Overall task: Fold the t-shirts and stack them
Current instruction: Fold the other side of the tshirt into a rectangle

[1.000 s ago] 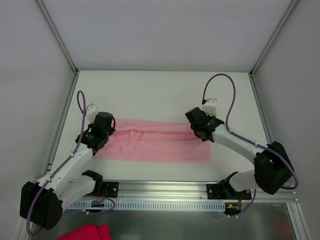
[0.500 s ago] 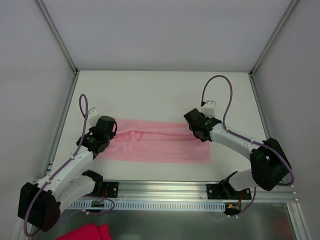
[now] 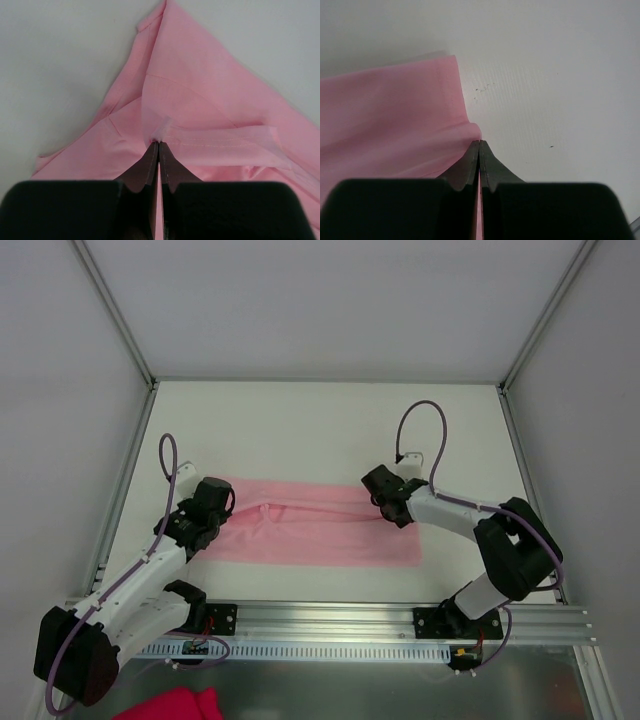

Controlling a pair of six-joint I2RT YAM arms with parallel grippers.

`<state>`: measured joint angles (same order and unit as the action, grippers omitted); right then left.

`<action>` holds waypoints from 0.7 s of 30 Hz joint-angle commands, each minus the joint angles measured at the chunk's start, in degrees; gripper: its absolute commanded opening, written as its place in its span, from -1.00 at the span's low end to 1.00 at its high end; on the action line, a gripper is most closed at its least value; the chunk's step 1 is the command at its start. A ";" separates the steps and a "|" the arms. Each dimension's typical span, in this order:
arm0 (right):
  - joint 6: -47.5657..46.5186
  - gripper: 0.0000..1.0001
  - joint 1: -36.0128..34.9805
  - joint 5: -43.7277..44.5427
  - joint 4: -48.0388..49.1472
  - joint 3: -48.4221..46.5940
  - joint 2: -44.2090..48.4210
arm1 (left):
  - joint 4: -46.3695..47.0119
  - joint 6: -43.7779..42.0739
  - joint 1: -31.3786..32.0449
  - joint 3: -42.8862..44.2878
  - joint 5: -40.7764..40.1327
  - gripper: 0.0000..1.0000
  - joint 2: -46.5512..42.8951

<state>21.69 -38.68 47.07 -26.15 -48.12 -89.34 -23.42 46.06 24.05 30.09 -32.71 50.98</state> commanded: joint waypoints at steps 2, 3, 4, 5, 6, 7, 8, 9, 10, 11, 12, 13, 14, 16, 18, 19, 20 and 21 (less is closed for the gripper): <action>4.49 -0.98 -0.26 2.32 -1.25 0.83 1.27 | -1.01 1.05 0.56 -0.55 -2.18 -1.00 -1.15; 5.28 -0.97 -0.35 3.54 -2.05 0.66 1.45 | -1.01 1.05 0.64 -0.64 -2.01 -1.00 -1.41; 6.86 -0.90 -0.35 4.08 -3.19 0.40 1.71 | -0.93 0.96 0.64 -0.64 -2.01 -1.00 -1.41; 6.52 -0.88 -0.35 4.17 -3.55 0.22 1.89 | -1.01 0.96 0.64 -0.64 -2.01 -1.00 -1.41; 6.43 -0.72 -0.43 4.35 -3.82 -0.22 2.41 | -0.75 0.78 0.64 -0.56 -1.83 -1.00 -1.24; 5.74 -0.08 -0.70 4.96 -3.38 -0.40 3.98 | -0.75 0.61 0.64 -0.38 -1.66 -1.00 -0.89; 5.03 0.18 -1.05 5.14 -2.94 -0.31 5.04 | -0.75 0.52 0.73 -0.38 -1.66 -1.00 -0.71; 4.16 0.35 -1.22 5.05 -2.07 -0.22 6.27 | -0.66 0.52 0.73 -0.29 -1.74 -1.00 -0.53; 2.06 0.42 -1.23 4.88 -1.45 -0.48 7.41 | -0.40 0.34 0.73 -0.20 -1.74 -1.00 -0.53; 0.73 0.54 -1.23 4.27 0.03 -0.83 9.69 | -0.49 0.34 0.73 -0.20 -1.74 -1.00 -0.27; -0.50 0.56 -1.31 3.91 0.83 -1.27 10.76 | -0.66 0.34 0.73 0.06 -1.92 -1.00 -0.18; -3.03 0.57 -1.31 3.47 2.84 -2.23 11.55 | -0.75 0.26 0.73 0.23 -2.18 -1.00 -0.09; -4.45 0.54 -1.23 2.16 4.25 -2.50 12.43 | -0.92 0.34 0.73 0.50 -2.44 -1.00 -0.01; -6.39 0.29 -1.23 0.49 5.67 -3.82 12.09 | -1.54 0.34 0.64 0.59 -3.32 -1.00 0.26; -7.36 -0.13 -1.14 -0.48 7.42 -4.09 10.33 | -1.98 0.52 0.64 0.85 -3.85 -1.00 0.52; -7.63 -0.63 -1.05 -0.92 8.48 -4.26 9.46 | -1.98 0.43 0.73 0.76 -3.51 -1.00 0.61; -7.46 -0.82 -0.62 -1.27 9.09 -4.44 7.19 | -1.89 0.26 0.64 0.68 -3.33 -1.00 0.52; -7.63 -0.97 -0.35 -2.23 9.71 -4.53 5.86 | -1.81 0.17 0.73 0.68 -3.07 -1.00 0.44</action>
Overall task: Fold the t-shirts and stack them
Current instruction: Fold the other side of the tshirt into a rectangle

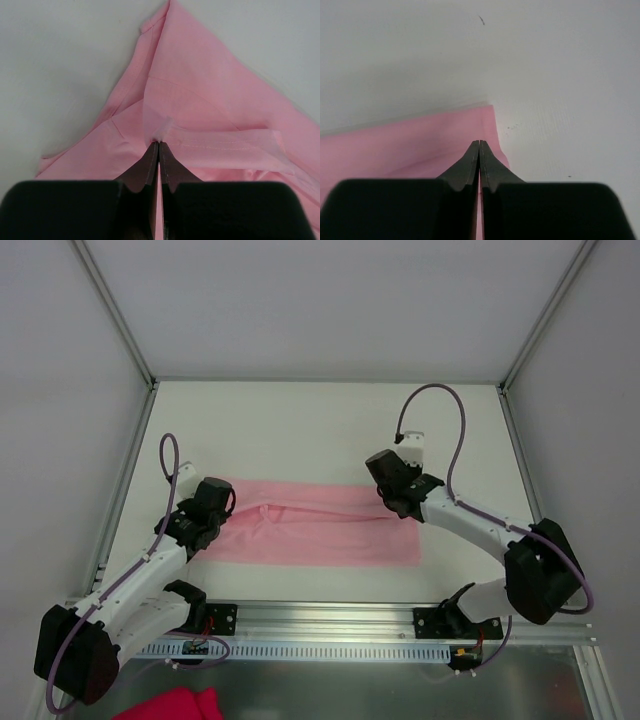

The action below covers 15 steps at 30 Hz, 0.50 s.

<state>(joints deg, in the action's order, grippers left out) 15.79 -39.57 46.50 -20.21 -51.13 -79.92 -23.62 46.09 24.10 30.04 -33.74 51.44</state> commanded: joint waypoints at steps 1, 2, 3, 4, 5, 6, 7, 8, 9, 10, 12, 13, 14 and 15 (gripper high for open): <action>-1.90 -0.98 0.72 -3.50 5.08 -1.86 -4.97 | -1.52 0.15 0.69 0.63 -1.69 -1.00 -0.11; -1.82 -0.98 0.99 -3.87 5.35 -2.12 -8.03 | -1.61 0.15 0.69 0.63 -1.68 -1.00 -0.20; -1.64 -0.98 0.99 -4.22 5.44 -2.48 -9.54 | -1.70 0.23 0.60 0.54 -1.77 -1.00 -0.20; -1.29 -0.98 0.99 -4.75 5.53 -2.74 -10.86 | -1.78 0.32 0.69 0.37 -1.86 -1.00 -0.55; -0.94 -0.98 0.99 -5.19 6.05 -2.39 -12.00 | -1.70 0.32 0.60 0.19 -1.77 -1.00 -0.64; -0.50 -0.98 0.99 -5.98 6.84 -1.96 -13.84 | -1.87 0.23 0.69 0.28 -1.77 -1.00 -0.73; 0.02 -0.98 0.99 -7.38 8.07 -1.34 -14.56 | -2.31 0.23 0.69 0.45 -1.68 -1.00 -0.55; 0.55 -0.98 0.90 -8.61 9.12 0.40 -14.91 | -3.36 0.23 0.69 1.15 -1.60 -1.00 -0.29; 0.82 -0.98 0.73 -10.01 12.53 1.64 -15.35 | -3.63 0.06 0.60 1.51 -1.42 -1.00 -0.11; 0.91 -0.98 0.81 -12.29 14.04 2.96 -15.44 | -4.24 0.06 0.69 2.21 -1.42 -1.00 0.41; 1.61 -0.98 0.55 -12.40 15.54 5.50 -15.70 | -5.21 0.15 0.69 2.56 -1.07 -1.00 0.42; 1.96 -0.98 0.55 -11.70 15.64 5.87 -16.14 | -5.04 0.06 0.69 2.13 -0.89 -1.00 0.07; 2.14 -0.98 0.46 -11.17 15.38 6.04 -16.23 | -5.21 0.32 0.69 1.78 -0.89 -1.00 -0.28; 2.23 -0.98 0.46 -10.73 14.68 6.05 -16.32 | -5.04 0.41 0.69 1.34 -0.81 -1.00 -0.64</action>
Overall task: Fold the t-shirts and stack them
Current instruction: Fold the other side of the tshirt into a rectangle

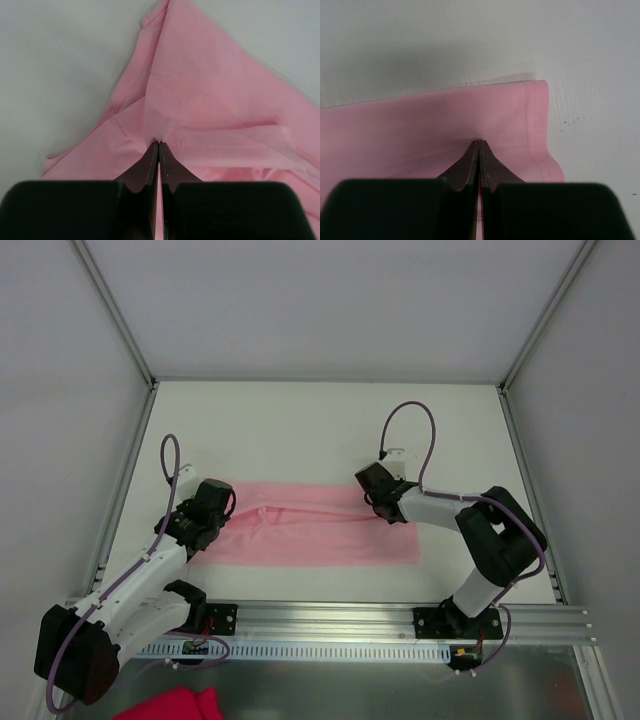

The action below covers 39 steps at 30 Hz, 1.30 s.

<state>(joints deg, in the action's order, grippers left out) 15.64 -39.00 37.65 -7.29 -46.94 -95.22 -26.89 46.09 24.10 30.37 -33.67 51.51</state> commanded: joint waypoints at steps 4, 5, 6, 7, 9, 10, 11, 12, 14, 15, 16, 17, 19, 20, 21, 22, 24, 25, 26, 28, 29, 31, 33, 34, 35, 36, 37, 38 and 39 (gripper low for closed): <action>1.86 -0.98 -0.11 -0.91 1.40 1.50 -1.02 | -3.08 1.02 0.69 0.31 -1.57 -1.00 -3.59; 1.85 -0.98 -0.11 -0.56 1.14 1.15 -1.02 | -3.25 1.11 0.60 0.56 -2.27 -1.00 -4.04; 1.76 -0.98 -0.19 0.05 0.35 0.28 -1.11 | -1.86 0.50 0.69 0.92 -2.36 -1.00 -5.18; 0.63 -0.98 -0.20 0.06 0.35 -0.25 -1.02 | -0.37 -1.07 0.69 1.27 -1.49 -1.00 -5.80; -0.95 -0.98 -0.54 -0.81 0.08 -2.70 -0.50 | 1.14 -2.14 0.69 3.36 -1.22 -1.00 -5.46; -3.92 -0.98 -1.33 -1.52 0.52 -3.59 0.46 | 0.10 -2.49 0.69 4.68 -1.48 -1.00 -4.41; -5.17 -0.98 -1.86 -2.22 1.13 -4.64 1.08 | -0.78 -2.49 0.69 5.74 -1.49 -1.00 -3.35; -5.79 -0.98 -2.21 -3.10 0.53 -6.83 1.61 | -1.66 -2.32 0.69 7.06 -1.40 -1.00 -1.60; -7.36 -0.98 -3.01 -5.55 0.95 -8.17 3.45 | -0.53 -2.58 0.69 6.72 -0.70 -1.00 -0.97; -7.90 -0.98 -3.18 -9.48 1.92 -8.26 4.16 | 0.08 -2.67 0.69 5.85 -0.61 -1.00 -0.97; -8.34 -0.98 -3.71 -11.61 2.97 -7.56 5.12 | 0.52 -2.84 0.69 5.49 -0.69 -1.00 -0.79; -9.13 -0.98 -3.89 -14.16 6.29 -6.68 6.96 | 1.22 -2.93 0.60 5.23 -0.78 -1.00 -0.62; -9.75 -0.98 -4.24 -23.91 11.84 -2.66 8.64 | 1.32 -2.84 0.60 5.05 -0.87 -1.00 0.61; -9.75 -0.98 -4.33 -26.90 15.08 -1.76 9.17 | 1.58 -2.84 0.60 4.96 -0.78 -1.00 0.96; -9.31 -0.98 -4.41 -30.41 16.16 -1.14 9.61 | 1.84 -2.84 0.69 4.61 -0.61 -1.00 1.40; -9.40 -0.98 -4.50 -32.36 17.12 -0.01 9.53 | 1.93 -2.93 0.60 4.44 -0.52 -1.00 1.49; -9.31 -0.98 -4.94 -36.23 19.50 0.79 8.74 | 2.46 -2.84 0.60 4.00 -0.34 -1.00 1.84; -9.48 -0.98 -5.38 -36.07 19.68 0.97 8.30 | 2.20 -2.84 0.69 4.08 -0.43 -1.00 2.10; -9.92 -0.98 -5.64 -35.81 19.33 0.97 7.95 | 0.81 -2.67 0.60 4.43 -0.43 -1.00 2.46; -10.54 -0.98 -6.17 -34.31 18.89 1.06 6.72 | -0.96 -2.32 0.69 5.57 0.01 -0.94 3.16; -10.71 -0.98 -6.26 -34.13 18.63 1.15 6.28 | -2.01 -1.97 0.69 5.66 0.18 -0.58 3.25; -11.07 -0.98 -6.26 -33.08 18.63 1.32 5.14 | -1.42 -1.09 1.21 3.74 0.97 0.51 1.50; -11.07 -0.99 -6.26 -32.47 18.80 1.50 4.35 | 3.31 -2.13 1.22 0.59 2.63 0.81 -2.35; -11.16 -0.98 -6.26 -32.55 18.89 1.50 3.56 | 4.38 -2.66 1.22 0.22 3.34 0.91 -3.68; -11.16 -0.98 -6.26 -32.55 19.06 1.50 3.29 | 5.26 -3.36 1.22 0.56 3.96 0.93 -6.13; -11.16 -0.98 -6.26 -32.55 19.15 1.50 3.03 | 6.06 -4.59 1.22 0.92 4.49 0.93 -7.11; -11.16 -0.98 -6.26 -32.55 19.33 1.50 2.76 | 8.15 -5.30 1.22 1.35 5.19 0.93 -7.82; -11.07 -0.98 -6.26 -32.29 19.42 1.50 2.67 | 9.57 -5.91 1.22 1.79 5.98 0.91 -8.43; -11.07 -0.98 -6.26 -32.20 19.33 1.41 2.67 | 11.06 -7.31 1.22 1.97 7.03 0.89 -8.18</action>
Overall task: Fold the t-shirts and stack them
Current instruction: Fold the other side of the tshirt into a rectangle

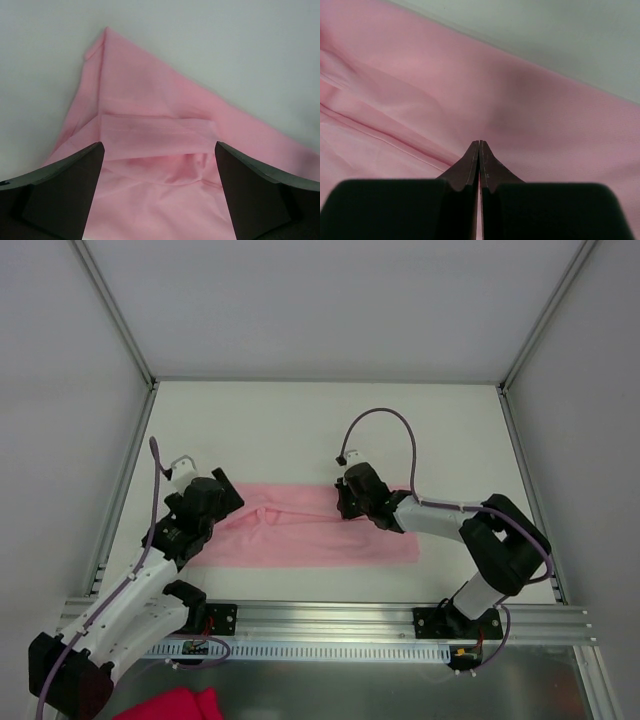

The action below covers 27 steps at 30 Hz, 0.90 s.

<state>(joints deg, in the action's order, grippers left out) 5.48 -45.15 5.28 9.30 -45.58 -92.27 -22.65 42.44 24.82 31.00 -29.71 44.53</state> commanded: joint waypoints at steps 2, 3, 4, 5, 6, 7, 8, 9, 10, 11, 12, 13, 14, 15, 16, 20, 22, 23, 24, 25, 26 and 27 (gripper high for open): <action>-0.64 -0.98 -0.12 -0.53 3.35 0.32 0.33 | 10.95 -4.20 0.49 1.08 8.08 0.87 1.67; -0.55 -0.98 -0.21 -0.79 3.36 0.23 0.51 | 12.18 -4.03 0.49 0.81 9.92 0.87 3.00; -0.64 -0.98 -0.29 -1.06 3.27 0.06 0.77 | 15.59 -3.94 0.49 0.38 12.03 0.86 4.67; -0.73 -0.98 -0.47 -1.06 3.01 -0.12 1.12 | 17.45 -3.68 0.49 -0.58 15.70 0.86 7.99; -0.73 -0.98 -0.64 -1.06 2.83 -0.21 1.47 | 19.04 -3.50 1.10 -1.03 16.61 0.86 9.50; -0.73 -0.98 -0.73 -1.15 2.74 -0.64 1.65 | 21.23 -3.41 1.72 -1.47 16.79 0.86 11.09; -0.82 -0.98 -0.82 -2.45 2.57 -1.00 1.74 | 21.68 -2.98 2.42 -1.99 15.23 0.86 13.62; -0.73 -0.98 -1.08 -3.16 2.39 -1.43 1.83 | 22.12 -2.62 3.56 -2.26 14.26 0.87 14.69; -0.73 -0.98 -1.17 -3.95 2.56 -1.79 1.83 | 22.48 -2.53 3.74 -2.52 13.46 0.87 15.84; -0.82 -0.98 -1.61 -7.09 2.83 -2.40 1.74 | 22.39 -2.01 3.75 -2.44 12.15 0.87 17.76; -0.56 -0.98 -1.79 -8.34 3.26 -2.58 1.57 | 22.30 -1.74 3.75 -2.35 11.70 0.87 18.48; -0.38 -0.98 -1.88 -9.31 4.14 -2.76 1.39 | 22.39 -1.74 3.83 -2.53 11.44 0.88 19.35; -0.29 -0.98 -2.40 -11.06 4.50 -2.93 1.13 | 22.48 -1.48 3.83 -2.61 11.09 0.88 19.71; -0.29 -0.98 -2.66 -11.43 4.76 -3.11 0.78 | 22.48 -1.30 3.92 -2.79 9.86 0.87 19.89; -0.38 -0.98 -2.84 -11.26 4.41 -3.28 0.60 | 22.30 -1.22 3.92 -2.88 9.42 0.87 20.06; -0.90 -0.98 -3.37 -10.11 3.80 -3.72 0.33 | 21.08 -0.69 4.54 -2.88 7.39 0.72 19.63; -0.90 -0.98 -3.37 -10.02 3.71 -3.90 0.25 | 20.11 -0.60 4.80 -2.71 6.08 0.33 19.36; -0.99 -0.98 -3.54 -10.11 3.71 -3.99 0.42 | 19.76 -0.43 4.97 -2.62 5.64 0.13 19.28; -0.99 -0.98 -3.63 -10.03 3.62 -3.90 0.42 | 19.49 -0.42 4.89 -2.62 5.37 -0.06 19.36; -1.08 -0.98 -3.72 -9.85 3.62 -3.81 0.51 | 19.14 -0.42 4.89 -2.35 4.76 -0.31 19.71; -1.17 -0.98 -3.72 -9.33 3.62 -3.64 0.69 | 18.88 -0.25 4.98 -2.26 4.41 -0.32 19.98; -1.26 -0.98 -3.72 -9.23 3.62 -3.29 0.60 | 18.70 -0.25 4.89 -2.18 4.23 -0.27 20.15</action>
<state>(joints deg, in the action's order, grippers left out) 5.28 -48.38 -3.90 11.31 -47.46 -92.42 -3.40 41.47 29.30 28.18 -22.17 64.60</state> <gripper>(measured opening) 0.015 0.363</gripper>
